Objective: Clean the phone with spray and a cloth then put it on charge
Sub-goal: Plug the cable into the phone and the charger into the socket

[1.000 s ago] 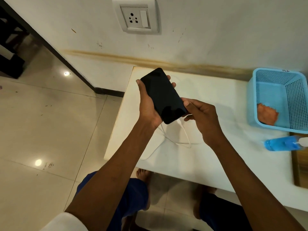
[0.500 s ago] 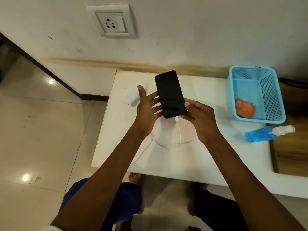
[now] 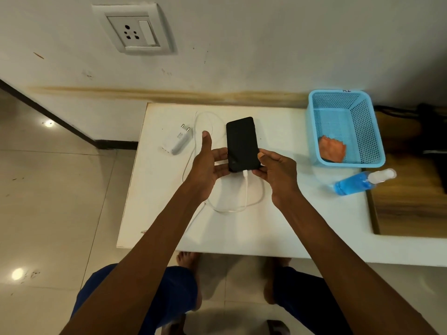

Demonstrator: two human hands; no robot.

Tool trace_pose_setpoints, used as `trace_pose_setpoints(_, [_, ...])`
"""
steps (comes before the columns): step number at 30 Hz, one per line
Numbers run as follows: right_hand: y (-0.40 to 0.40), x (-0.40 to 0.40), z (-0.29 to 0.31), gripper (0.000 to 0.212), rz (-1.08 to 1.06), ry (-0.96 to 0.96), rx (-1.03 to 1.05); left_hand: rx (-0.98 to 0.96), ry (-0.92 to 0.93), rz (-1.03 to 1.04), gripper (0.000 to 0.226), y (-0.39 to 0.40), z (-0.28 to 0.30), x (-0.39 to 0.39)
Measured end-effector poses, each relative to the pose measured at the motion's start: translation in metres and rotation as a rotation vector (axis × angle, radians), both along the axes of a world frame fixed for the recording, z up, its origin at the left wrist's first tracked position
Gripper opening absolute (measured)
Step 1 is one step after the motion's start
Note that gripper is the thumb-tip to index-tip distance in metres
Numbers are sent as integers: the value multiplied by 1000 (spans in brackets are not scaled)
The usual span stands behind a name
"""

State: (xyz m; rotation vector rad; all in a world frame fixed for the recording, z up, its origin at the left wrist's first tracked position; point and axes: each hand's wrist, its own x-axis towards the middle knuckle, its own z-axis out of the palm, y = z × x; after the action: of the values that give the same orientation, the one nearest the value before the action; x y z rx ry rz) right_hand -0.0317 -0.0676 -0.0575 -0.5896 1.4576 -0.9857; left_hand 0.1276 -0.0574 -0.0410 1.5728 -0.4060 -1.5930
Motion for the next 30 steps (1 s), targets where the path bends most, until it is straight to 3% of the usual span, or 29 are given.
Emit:
trace_pose_setpoints(13, [-2,-4,-1,28,69,118,28,11,-44,-42,81,1,-2,-1])
trace_pose_setpoints(19, [-8,-6,-5,23,140,308,71,29,-68,-41,79,0,-2,-3])
trace_pose_setpoints(30, [-11,-13,-9,31,189,248,147,47,-102,-73,78,4,1,-5])
